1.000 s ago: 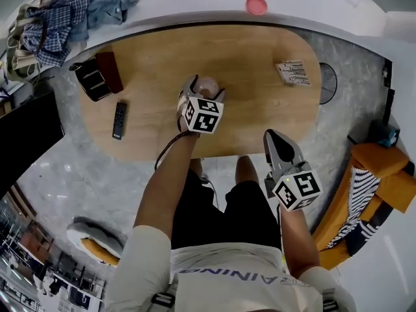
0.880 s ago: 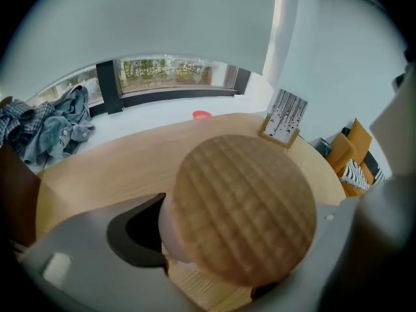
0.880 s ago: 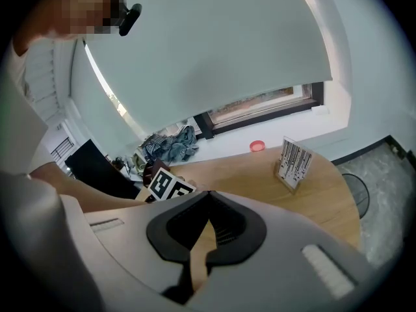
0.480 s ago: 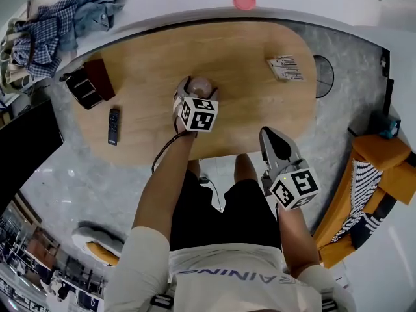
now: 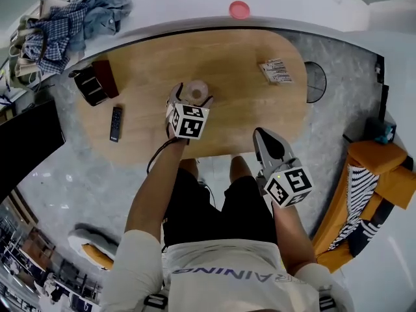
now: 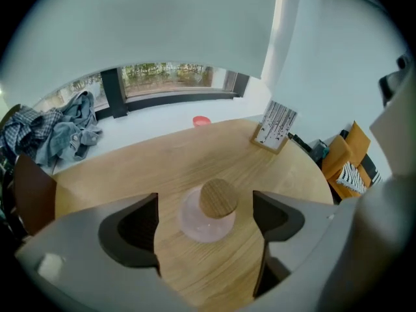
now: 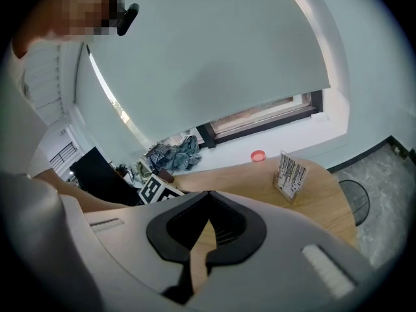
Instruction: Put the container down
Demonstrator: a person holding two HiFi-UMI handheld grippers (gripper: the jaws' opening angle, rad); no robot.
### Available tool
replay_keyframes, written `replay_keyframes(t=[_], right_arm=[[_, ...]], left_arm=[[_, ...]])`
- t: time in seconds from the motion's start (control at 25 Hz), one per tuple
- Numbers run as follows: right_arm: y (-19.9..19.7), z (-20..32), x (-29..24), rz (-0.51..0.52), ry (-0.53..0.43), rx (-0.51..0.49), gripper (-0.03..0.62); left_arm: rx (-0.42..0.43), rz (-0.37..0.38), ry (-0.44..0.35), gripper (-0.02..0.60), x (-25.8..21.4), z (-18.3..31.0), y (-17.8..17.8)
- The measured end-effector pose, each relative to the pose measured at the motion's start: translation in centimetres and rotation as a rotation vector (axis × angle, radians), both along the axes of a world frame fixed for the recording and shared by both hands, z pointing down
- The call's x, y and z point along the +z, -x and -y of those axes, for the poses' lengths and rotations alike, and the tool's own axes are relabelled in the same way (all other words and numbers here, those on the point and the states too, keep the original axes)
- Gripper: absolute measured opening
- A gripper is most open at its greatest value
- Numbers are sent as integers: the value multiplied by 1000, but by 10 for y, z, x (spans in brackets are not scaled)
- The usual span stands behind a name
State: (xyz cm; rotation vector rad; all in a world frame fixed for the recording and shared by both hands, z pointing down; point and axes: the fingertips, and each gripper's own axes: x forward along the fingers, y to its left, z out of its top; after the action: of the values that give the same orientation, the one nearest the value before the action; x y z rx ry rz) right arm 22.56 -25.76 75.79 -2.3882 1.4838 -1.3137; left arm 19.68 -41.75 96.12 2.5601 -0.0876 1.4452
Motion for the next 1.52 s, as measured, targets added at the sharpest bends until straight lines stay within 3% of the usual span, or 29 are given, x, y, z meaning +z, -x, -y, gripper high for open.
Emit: replay_keyframes(t=[0.24, 0.52, 0.72, 0.84, 0.88, 1.16, 1.52], right_arm=[[-3, 6, -42, -21, -67, -40, 17], [-21, 19, -106, -89, -166, -107, 17], [-36, 22, -160, -115, -258, -151, 17], [-43, 25, -196, -160, -305, -196, 15], [-45, 27, -209, -178, -322, -213, 17], [-43, 39, -295, -292, -427, -332, 15], [-35, 35, -387, -423, -537, -401, 15]], left_arm=[[-104, -112, 28, 417, -94, 13, 27], [-246, -262, -4, 255, -227, 17, 66], [-317, -348, -94, 169, -307, 13, 71], [-376, -461, -137, 32, -365, 10, 72], [-387, -502, -145, 14, -386, 7, 72], [-431, -632, -252, 5, -500, -8, 92], [-544, -724, -415, 3, -594, -21, 127]])
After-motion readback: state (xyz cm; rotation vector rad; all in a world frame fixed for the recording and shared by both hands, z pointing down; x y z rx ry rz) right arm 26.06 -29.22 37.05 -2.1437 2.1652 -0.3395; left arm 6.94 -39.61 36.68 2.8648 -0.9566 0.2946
